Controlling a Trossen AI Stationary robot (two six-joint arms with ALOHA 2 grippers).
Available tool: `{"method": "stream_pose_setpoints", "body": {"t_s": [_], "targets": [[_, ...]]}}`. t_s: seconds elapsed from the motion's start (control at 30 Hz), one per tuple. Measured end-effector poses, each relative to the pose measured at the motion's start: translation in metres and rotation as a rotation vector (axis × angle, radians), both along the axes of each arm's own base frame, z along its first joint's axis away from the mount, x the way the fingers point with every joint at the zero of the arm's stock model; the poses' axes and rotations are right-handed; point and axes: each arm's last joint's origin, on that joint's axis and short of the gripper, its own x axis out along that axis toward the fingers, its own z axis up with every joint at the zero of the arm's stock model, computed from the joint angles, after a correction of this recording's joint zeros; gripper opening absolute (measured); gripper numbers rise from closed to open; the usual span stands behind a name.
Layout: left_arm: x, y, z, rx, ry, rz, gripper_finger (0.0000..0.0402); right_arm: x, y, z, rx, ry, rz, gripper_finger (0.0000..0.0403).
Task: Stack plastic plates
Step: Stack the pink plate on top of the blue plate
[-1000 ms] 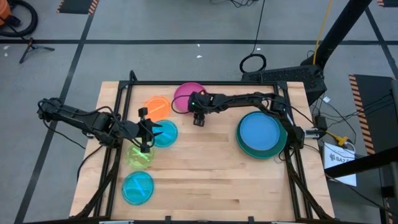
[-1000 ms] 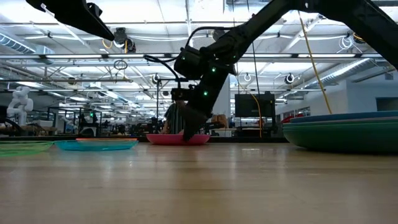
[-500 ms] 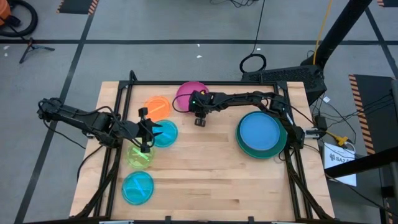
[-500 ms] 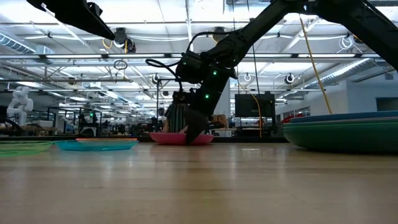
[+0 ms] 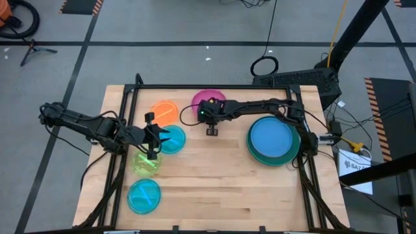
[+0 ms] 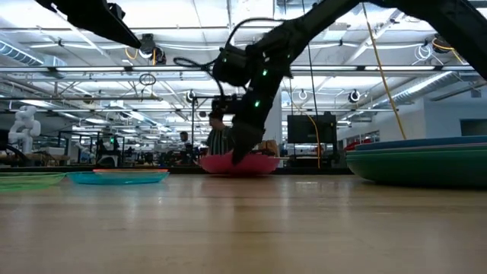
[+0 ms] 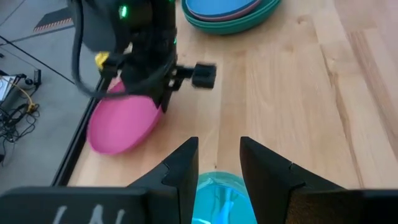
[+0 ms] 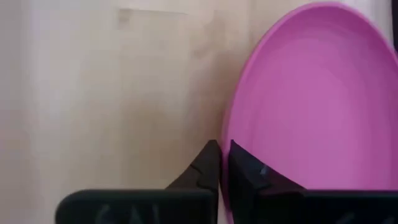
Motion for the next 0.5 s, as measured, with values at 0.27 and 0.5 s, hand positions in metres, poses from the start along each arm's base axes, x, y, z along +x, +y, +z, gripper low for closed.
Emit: {"method": "stream_pose_setpoints", "body": {"t_s": [0.27,0.5], "targets": [[0.003,-0.004,-0.002,-0.065,-0.007,0.019,0.0125,-0.027,0.03,0.06,-0.067,0.043,-0.002,0.0004],[0.008,-0.013,-0.009,-0.159,0.01,0.058,0.0125,-0.073,0.053,0.113,-0.014,0.11,-0.083,0.0003]]}}
